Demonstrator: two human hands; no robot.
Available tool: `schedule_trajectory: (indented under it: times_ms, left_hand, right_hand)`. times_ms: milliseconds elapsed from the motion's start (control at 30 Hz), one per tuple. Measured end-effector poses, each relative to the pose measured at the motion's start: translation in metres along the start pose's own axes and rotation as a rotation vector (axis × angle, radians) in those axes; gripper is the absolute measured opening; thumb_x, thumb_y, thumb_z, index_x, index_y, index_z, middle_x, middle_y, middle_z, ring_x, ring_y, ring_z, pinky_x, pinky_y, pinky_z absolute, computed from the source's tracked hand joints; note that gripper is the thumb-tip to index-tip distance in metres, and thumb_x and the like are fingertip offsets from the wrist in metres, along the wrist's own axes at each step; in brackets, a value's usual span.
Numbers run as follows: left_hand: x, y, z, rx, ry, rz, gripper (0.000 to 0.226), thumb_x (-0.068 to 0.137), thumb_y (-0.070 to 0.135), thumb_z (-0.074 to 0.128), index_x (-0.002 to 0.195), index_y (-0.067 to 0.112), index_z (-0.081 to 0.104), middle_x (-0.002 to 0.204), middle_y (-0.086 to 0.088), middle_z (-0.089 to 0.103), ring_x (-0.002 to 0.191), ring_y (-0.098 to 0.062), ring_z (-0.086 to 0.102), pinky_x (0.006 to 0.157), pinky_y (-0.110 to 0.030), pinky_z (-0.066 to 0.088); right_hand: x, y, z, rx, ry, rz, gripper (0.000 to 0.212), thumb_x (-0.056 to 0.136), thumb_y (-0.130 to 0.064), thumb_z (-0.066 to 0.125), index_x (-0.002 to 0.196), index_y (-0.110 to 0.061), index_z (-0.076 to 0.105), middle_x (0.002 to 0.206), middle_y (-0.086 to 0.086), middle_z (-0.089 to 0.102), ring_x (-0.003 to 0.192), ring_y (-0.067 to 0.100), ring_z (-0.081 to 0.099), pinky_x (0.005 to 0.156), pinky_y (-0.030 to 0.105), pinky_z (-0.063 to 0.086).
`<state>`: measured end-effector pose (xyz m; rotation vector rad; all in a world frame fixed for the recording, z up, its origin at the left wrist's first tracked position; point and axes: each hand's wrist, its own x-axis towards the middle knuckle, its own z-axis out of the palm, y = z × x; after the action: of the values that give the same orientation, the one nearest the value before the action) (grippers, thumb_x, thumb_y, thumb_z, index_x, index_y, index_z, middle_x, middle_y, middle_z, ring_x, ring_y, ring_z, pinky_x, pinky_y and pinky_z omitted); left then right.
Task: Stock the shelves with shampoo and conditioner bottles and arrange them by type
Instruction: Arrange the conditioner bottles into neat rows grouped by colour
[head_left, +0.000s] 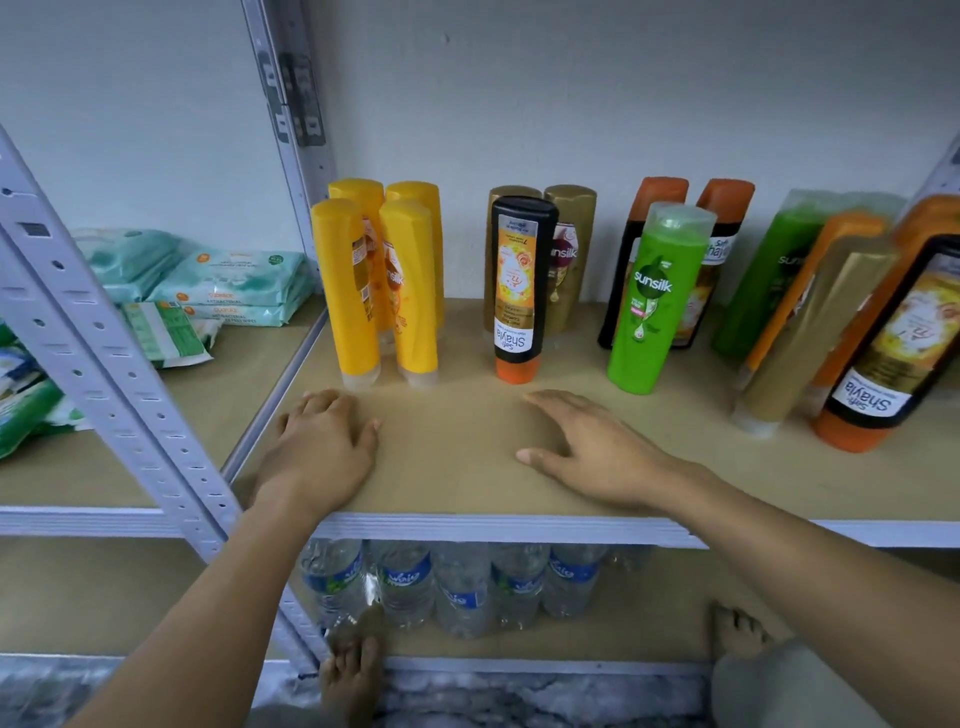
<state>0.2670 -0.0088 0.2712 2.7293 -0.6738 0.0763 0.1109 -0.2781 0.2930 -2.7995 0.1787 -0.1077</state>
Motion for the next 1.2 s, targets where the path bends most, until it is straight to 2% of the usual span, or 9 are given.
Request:
schedule_trajectory:
  times_ms: [100, 200, 400, 600, 733, 800, 900, 1000, 1200]
  left_hand:
    - [-0.009, 0.023, -0.003, -0.144, 0.014, 0.026, 0.033, 0.098, 0.041, 0.054, 0.12, 0.019, 0.067, 0.13, -0.004, 0.062, 0.117, -0.028, 0.057, 0.095, -0.04, 0.049]
    - [-0.015, 0.053, -0.001, -0.328, 0.065, 0.084, 0.026, 0.095, 0.036, 0.062, 0.116, 0.023, 0.071, 0.114, 0.004, 0.072, 0.107, -0.015, 0.066, 0.091, -0.032, 0.052]
    - [-0.006, 0.116, 0.017, -0.545, 0.045, 0.061, 0.041, 0.092, 0.025, 0.072, 0.13, 0.015, 0.061, 0.118, 0.004, 0.064, 0.104, -0.012, 0.062, 0.089, -0.022, 0.044]
    - [0.024, 0.163, 0.034, -0.723, 0.109, -0.054, 0.077, 0.083, 0.035, 0.082, 0.144, 0.011, 0.042, 0.135, -0.001, 0.054, 0.124, -0.018, 0.053, 0.101, -0.031, 0.043]
    - [0.042, 0.175, 0.048, -0.756, 0.152, -0.108, 0.088, 0.072, 0.053, 0.084, 0.139, 0.015, 0.041, 0.141, -0.007, 0.054, 0.125, -0.024, 0.056, 0.103, -0.043, 0.049]
    - [0.051, 0.181, 0.051, -0.775, 0.175, -0.098, 0.085, 0.07, 0.052, 0.085, 0.134, 0.015, 0.043, 0.137, -0.006, 0.056, 0.123, -0.023, 0.059, 0.102, -0.043, 0.05]
    - [0.059, 0.19, 0.053, -0.779, 0.187, -0.1, 0.071, 0.079, 0.039, 0.085, 0.129, 0.01, 0.045, 0.134, -0.009, 0.059, 0.12, -0.027, 0.059, 0.094, -0.036, 0.047]
    - [0.064, 0.192, 0.058, -0.771, 0.2, -0.109, 0.062, 0.083, 0.033, 0.082, 0.128, 0.008, 0.048, 0.132, -0.011, 0.061, 0.119, -0.031, 0.059, 0.089, -0.033, 0.044]
    - [0.058, 0.193, 0.055, -0.787, 0.207, -0.077, 0.06, 0.083, 0.032, 0.082, 0.128, 0.009, 0.051, 0.129, -0.008, 0.063, 0.114, -0.027, 0.061, 0.088, -0.031, 0.044]
  right_hand:
    - [-0.029, 0.034, -0.021, -0.058, 0.028, 0.061, 0.076, 0.093, -0.058, 0.059, 0.155, -0.02, 0.035, 0.157, 0.0, 0.04, 0.144, 0.019, 0.038, 0.119, 0.028, 0.028]
    - [-0.051, 0.062, -0.035, -0.069, 0.097, 0.151, 0.067, 0.094, -0.056, 0.06, 0.148, -0.019, 0.047, 0.148, 0.003, 0.05, 0.136, 0.022, 0.047, 0.113, 0.031, 0.037]
    - [-0.085, 0.089, -0.034, 0.104, 0.207, 0.29, 0.043, 0.09, -0.037, 0.073, 0.126, -0.015, 0.067, 0.132, 0.002, 0.06, 0.121, 0.018, 0.057, 0.092, 0.013, 0.03]
    - [-0.096, 0.092, -0.033, 0.219, 0.3, 0.337, 0.031, 0.088, -0.03, 0.076, 0.116, -0.017, 0.071, 0.11, -0.005, 0.064, 0.103, 0.012, 0.058, 0.082, 0.016, 0.035]
    - [-0.104, 0.1, -0.039, 0.315, 0.623, 0.545, 0.013, 0.088, -0.023, 0.074, 0.096, -0.022, 0.064, 0.086, -0.008, 0.066, 0.087, 0.018, 0.065, 0.076, 0.03, 0.05]
    - [-0.109, 0.105, -0.041, 0.338, 0.758, 0.634, 0.02, 0.089, -0.023, 0.073, 0.102, -0.02, 0.059, 0.091, -0.001, 0.065, 0.087, 0.021, 0.063, 0.074, 0.032, 0.048]
    - [-0.114, 0.116, -0.044, 0.354, 0.825, 0.716, 0.047, 0.088, -0.03, 0.075, 0.126, -0.014, 0.052, 0.116, 0.005, 0.061, 0.107, 0.025, 0.059, 0.088, 0.038, 0.05]
    - [-0.114, 0.125, -0.046, 0.388, 0.788, 0.685, 0.062, 0.085, -0.032, 0.08, 0.136, -0.014, 0.048, 0.128, 0.003, 0.055, 0.119, 0.02, 0.053, 0.101, 0.036, 0.046]
    - [-0.099, 0.136, -0.047, 0.412, 0.695, 0.637, 0.083, 0.078, -0.043, 0.082, 0.145, -0.017, 0.041, 0.135, 0.002, 0.058, 0.12, 0.024, 0.059, 0.102, 0.045, 0.05]
